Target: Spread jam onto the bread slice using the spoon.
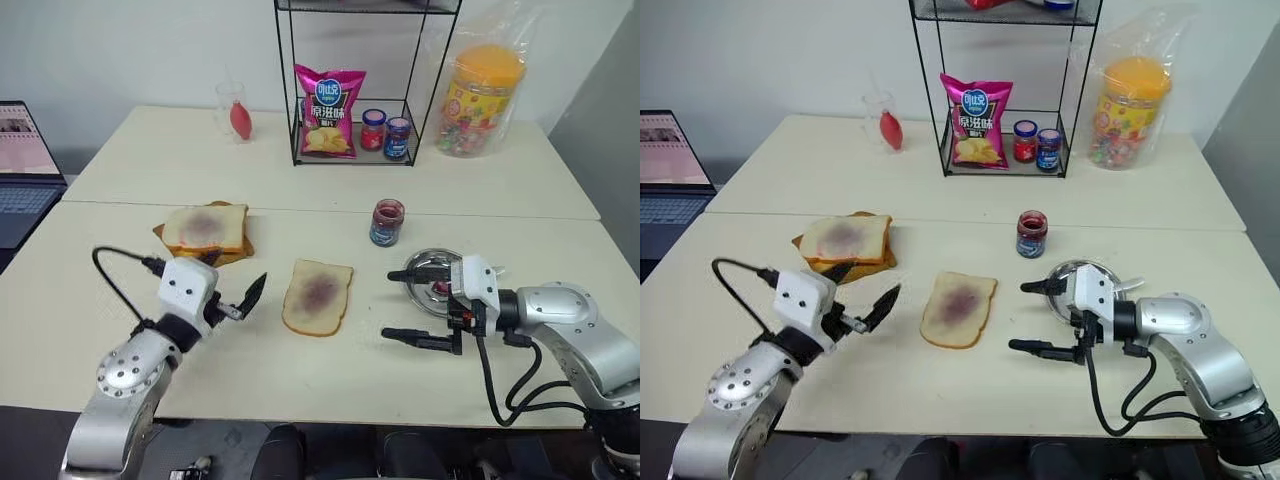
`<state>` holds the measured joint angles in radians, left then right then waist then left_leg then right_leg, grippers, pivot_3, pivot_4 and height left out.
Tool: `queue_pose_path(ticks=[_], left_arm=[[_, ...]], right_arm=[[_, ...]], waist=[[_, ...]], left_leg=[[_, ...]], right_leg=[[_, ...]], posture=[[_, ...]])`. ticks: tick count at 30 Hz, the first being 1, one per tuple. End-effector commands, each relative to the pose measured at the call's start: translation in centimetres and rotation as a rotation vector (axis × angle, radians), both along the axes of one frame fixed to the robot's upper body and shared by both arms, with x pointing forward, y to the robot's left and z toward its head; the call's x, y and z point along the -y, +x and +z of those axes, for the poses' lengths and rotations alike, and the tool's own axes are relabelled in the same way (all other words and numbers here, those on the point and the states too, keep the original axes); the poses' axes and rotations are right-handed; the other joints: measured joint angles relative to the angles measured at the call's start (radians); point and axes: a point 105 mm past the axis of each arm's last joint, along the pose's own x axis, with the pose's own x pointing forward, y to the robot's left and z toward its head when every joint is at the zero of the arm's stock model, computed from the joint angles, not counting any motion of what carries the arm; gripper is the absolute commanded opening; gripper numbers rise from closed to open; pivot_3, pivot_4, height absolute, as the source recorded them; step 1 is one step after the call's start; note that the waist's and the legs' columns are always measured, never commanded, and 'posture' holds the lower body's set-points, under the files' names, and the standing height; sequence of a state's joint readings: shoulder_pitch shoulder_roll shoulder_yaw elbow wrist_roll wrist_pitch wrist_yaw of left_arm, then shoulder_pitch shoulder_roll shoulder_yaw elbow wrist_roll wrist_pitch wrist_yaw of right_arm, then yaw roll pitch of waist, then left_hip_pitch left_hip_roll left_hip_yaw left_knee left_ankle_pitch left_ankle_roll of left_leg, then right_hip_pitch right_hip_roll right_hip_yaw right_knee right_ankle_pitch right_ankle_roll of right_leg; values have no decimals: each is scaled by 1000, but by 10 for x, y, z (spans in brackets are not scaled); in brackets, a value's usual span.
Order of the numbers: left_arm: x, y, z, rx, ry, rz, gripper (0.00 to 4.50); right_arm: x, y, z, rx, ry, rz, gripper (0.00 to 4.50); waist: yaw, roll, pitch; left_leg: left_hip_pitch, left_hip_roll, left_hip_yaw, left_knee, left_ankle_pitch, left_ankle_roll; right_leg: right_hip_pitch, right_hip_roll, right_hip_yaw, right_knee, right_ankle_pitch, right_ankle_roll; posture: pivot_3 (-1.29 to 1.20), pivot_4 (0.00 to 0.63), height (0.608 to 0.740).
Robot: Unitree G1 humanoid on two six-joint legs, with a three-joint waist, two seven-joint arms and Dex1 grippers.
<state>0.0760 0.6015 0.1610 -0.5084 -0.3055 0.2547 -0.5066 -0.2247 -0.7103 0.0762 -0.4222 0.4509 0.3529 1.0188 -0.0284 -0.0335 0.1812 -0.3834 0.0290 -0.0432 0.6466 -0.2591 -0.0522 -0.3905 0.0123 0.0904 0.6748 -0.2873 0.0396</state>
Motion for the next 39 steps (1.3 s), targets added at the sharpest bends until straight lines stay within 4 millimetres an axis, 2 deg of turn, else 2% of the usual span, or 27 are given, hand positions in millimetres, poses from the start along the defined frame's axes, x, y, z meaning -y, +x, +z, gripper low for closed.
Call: queue_pose_path(ticks=[1,4,6,8,10,15,17,19,22,24,27,35,39], left_arm=[[27,-17,22,11,58,-285,4436],[35,-25,34,-30,73,-400,4436],[44,-25,43,-12,54,-436,4436],[54,-26,46,-5,48,-473,4436],[61,-27,47,-7,41,-498,4436],[69,-23,48,46,102,-519,4436],[65,-19,47,60,123,-508,4436],[65,-17,48,25,73,-507,4436],[70,-27,44,-73,-23,-556,4436],[72,-34,37,-116,8,-592,4436],[74,-43,29,-182,-1,-635,4436],[87,-52,19,-275,3,-734,4436],[87,-50,16,-269,29,-735,4436]], right_arm=[[27,19,24,141,32,-157,4500],[60,35,39,168,106,-358,4500],[95,48,42,209,162,-560,4500],[118,53,35,199,180,-699,4500],[130,52,28,135,241,-782,4500],[135,39,4,-52,373,-861,4500],[137,35,-2,-100,421,-903,4500],[142,33,-10,-142,446,-934,4500],[147,29,-18,-181,478,-976,4500],[150,29,-22,-202,499,-1015,4500],[146,23,-29,-225,499,-1011,4500],[154,32,-46,-321,606,-1093,4500],[147,45,-56,-392,637,-1060,4500]], waist=[[-1,0,0],[-2,0,0],[-1,1,1],[-1,1,1],[-2,1,1],[-9,3,1],[-10,3,2],[-12,3,2],[-13,4,2],[-14,4,2],[-16,4,2],[-21,5,3],[-25,5,3]], left_leg=[[0,0,1,0,0,0],[-1,0,2,-1,0,0],[-1,0,2,-1,0,0],[-1,0,1,-1,0,0],[0,0,2,-1,0,0],[1,1,3,-1,0,0],[1,1,2,-1,0,0],[2,1,3,-1,0,0],[2,0,4,0,0,0],[2,1,4,0,0,0],[2,1,4,-1,0,0],[2,0,4,0,0,0],[2,0,4,-1,0,0]], right_leg=[[0,0,1,-1,0,0],[-1,0,1,-1,1,0],[-1,0,1,-1,1,0],[0,0,1,-1,1,0],[0,0,2,-1,1,0],[-1,1,3,1,1,-1],[-1,1,3,2,-1,1],[-1,1,4,3,-1,1],[-1,1,5,4,0,2],[-1,1,5,3,0,2],[-1,1,5,3,0,2],[-1,1,6,4,-1,2],[-1,1,5,3,-1,2]], posture=[[0,150,740],[0,150,740],[0,150,740],[0,150,740],[0,150,740],[0,150,740],[0,150,740],[0,150,740],[0,150,740],[0,150,740],[0,150,740],[0,150,740],[0,150,740]])
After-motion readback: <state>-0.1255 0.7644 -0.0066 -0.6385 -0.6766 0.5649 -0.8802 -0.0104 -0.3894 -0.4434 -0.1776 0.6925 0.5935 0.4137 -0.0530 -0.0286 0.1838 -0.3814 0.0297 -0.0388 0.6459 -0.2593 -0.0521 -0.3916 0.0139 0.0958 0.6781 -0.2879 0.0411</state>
